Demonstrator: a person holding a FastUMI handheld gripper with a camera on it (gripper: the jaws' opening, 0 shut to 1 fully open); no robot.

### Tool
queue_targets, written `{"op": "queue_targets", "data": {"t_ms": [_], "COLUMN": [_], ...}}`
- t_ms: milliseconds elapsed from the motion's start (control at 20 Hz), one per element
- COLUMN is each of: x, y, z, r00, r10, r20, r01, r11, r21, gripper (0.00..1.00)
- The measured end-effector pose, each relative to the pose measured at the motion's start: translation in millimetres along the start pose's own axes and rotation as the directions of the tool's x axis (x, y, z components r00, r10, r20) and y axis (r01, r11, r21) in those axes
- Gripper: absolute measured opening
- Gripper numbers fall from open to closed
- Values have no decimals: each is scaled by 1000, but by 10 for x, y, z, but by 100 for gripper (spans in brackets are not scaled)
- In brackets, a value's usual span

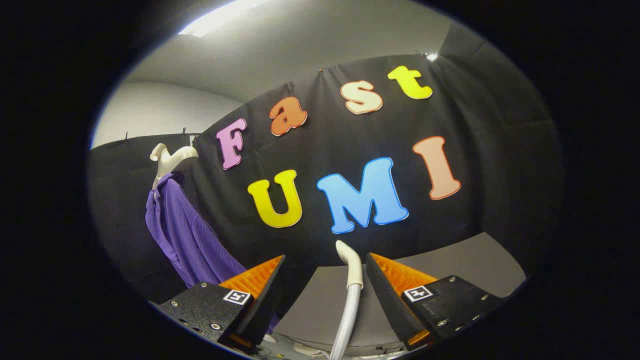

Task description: Iron the clothes twice with a garment steamer, once on the left side and once on the right side.

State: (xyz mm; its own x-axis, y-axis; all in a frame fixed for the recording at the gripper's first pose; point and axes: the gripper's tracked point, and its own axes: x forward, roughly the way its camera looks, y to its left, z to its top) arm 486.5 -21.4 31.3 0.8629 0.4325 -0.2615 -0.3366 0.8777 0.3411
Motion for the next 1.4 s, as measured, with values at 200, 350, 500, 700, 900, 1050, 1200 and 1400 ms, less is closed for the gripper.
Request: {"op": "queue_targets", "data": {"t_ms": [200, 350, 500, 700, 900, 1050, 1200, 1400], "x": [506, 842, 1152, 1448, 1611, 1698, 1789, 1862], "y": [-112, -254, -395, -573, -661, -653, -712, -706], "z": [-103, -219, -332, -601, -864, -1031, -1181, -1284], "r00": [996, 988, 980, 961, 935, 915, 902, 885], "r10": [45, 63, 60, 52, 71, 112, 123, 165], "r20": [-83, -143, -191, -270, -348, -387, -414, -435], "r01": [-38, -37, -13, 25, 45, 32, 47, 63], "r11": [995, 983, 971, 961, 948, 937, 925, 883], "r21": [91, 179, 240, 274, 315, 347, 378, 464], "gripper": [94, 94, 93, 89, 84, 81, 79, 78]}}
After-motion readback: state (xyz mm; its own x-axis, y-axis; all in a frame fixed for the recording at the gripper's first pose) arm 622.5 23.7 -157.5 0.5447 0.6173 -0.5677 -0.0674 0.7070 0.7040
